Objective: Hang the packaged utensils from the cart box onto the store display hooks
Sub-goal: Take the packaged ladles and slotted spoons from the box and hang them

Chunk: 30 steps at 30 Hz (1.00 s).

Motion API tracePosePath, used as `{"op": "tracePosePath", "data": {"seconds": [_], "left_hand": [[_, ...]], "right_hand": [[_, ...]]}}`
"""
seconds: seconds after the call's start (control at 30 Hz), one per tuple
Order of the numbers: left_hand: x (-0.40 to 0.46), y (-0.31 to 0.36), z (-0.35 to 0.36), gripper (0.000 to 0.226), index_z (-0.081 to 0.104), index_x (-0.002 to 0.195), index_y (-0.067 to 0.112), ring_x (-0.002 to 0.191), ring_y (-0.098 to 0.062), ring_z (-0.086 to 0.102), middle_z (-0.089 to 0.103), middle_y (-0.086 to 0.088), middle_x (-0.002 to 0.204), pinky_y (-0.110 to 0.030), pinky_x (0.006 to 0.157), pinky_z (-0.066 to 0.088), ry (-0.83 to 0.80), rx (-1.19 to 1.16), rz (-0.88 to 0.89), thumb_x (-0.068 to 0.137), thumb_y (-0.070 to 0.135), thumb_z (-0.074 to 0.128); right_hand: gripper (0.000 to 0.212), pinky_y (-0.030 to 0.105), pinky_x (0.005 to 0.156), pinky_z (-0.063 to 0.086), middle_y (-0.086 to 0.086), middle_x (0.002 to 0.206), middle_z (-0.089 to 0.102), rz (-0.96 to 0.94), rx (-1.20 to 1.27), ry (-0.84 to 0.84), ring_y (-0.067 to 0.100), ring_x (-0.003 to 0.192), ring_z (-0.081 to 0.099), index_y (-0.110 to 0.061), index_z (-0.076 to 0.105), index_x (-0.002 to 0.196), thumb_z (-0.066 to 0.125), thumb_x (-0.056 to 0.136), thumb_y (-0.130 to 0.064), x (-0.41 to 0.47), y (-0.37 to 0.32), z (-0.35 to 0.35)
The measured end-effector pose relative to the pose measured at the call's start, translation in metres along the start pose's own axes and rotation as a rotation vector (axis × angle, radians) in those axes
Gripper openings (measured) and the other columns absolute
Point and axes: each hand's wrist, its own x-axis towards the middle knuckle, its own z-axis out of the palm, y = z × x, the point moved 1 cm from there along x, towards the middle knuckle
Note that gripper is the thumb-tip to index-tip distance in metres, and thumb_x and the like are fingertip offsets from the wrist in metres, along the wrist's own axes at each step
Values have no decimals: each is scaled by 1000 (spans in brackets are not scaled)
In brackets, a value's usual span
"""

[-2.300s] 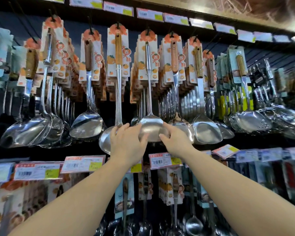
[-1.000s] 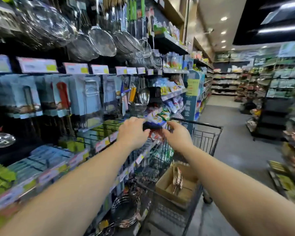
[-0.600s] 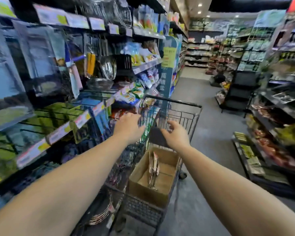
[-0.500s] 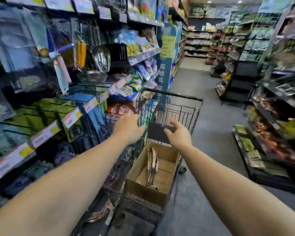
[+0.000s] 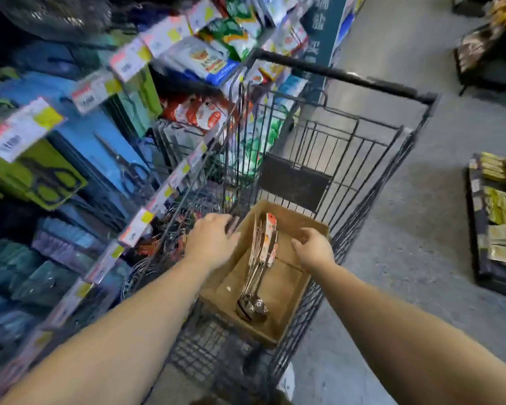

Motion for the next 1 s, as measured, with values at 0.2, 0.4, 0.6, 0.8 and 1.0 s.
{"op": "tracePosePath", "data": {"seconds": [0.2,0.4,0.6,0.8,1.0], "left_hand": [[36,-34,85,51,47,135,19,124,-29,44,50,-8,135,-40,105,37,-151,-27,-85,90,42,55],[60,-75,177,49,53,131,21,124,-29,46,55,-8,132,-42,104,40,-270,-22,-119,87,41,59],[64,-104,224,49,54,130,18,122,-26,48,55,-6,130,-39,106,38,-309,-75,-138,87,41,60],[67,-97,220,48,53,132,21,124,-24,44,52,-3,133,-40,105,39,-307,-130,-176,88,40,59],[66,-79,200,46,52,131,20,125,-21,43,50,-2,134,-39,104,40,-342,-169,-130,89,37,59]], "right_hand": [[46,38,101,48,8,132,59,199,7,-163,25,116,59,-12,48,137,56,95,-27,54,49,82],[42,40,99,50,12,126,61,507,162,-225,28,112,60,-10,52,132,54,95,-30,104,105,168],[30,40,90,55,7,108,68,497,180,-273,26,99,67,-14,62,117,63,90,-27,130,121,219],[14,41,87,57,4,97,72,561,307,-213,22,91,69,-15,68,99,69,86,-19,131,124,215],[20,41,85,57,6,99,70,573,262,-110,24,89,68,-13,67,102,72,84,-20,116,117,179]]}}
